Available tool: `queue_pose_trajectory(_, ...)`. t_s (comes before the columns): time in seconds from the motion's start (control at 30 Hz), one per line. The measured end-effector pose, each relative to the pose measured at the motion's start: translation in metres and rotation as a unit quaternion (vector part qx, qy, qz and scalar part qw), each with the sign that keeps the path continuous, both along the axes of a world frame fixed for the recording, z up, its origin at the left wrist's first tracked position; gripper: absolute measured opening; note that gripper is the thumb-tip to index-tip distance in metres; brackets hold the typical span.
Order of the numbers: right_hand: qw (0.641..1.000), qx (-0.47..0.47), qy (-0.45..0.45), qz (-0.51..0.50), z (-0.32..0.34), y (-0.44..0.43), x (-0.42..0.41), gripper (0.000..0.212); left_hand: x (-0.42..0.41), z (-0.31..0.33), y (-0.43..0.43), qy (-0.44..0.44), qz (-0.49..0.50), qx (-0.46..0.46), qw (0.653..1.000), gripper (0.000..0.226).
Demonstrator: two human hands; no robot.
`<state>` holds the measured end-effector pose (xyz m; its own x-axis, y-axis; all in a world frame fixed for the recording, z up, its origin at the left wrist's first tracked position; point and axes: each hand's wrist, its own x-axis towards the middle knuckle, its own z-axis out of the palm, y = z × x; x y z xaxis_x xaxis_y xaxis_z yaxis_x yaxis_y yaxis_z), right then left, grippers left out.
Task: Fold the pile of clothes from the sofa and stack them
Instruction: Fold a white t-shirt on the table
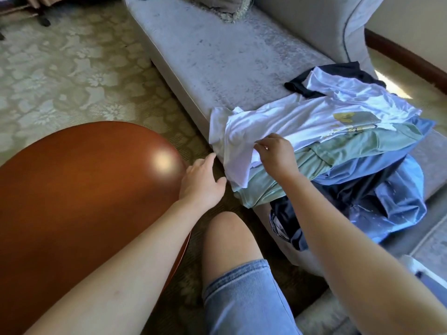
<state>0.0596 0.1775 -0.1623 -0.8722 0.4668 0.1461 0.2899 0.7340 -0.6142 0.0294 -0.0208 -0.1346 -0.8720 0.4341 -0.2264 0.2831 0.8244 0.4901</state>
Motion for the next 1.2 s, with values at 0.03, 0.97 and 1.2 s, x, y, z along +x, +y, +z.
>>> queue_pose_trajectory(0.03, 0.999, -0.01, 0.033, -0.004, 0.006, -0.009, 0.008, 0.02, 0.005, 0.002, 0.003, -0.012, -0.013, 0.02, 1.0, 0.074)
queue_pose_trajectory(0.97, 0.958, 0.051, 0.282, 0.007, 0.344, -0.106, 0.037, 0.038, 0.03, 0.265, -0.075, 0.166, 0.064, 0.412, 0.893, 0.04)
queue_pose_trajectory(1.2, 0.929, 0.01, 0.315, 0.192, 0.418, -0.258, -0.045, 0.032, 0.016, 0.333, -0.244, 0.267, 0.2, 0.446, 0.83, 0.039)
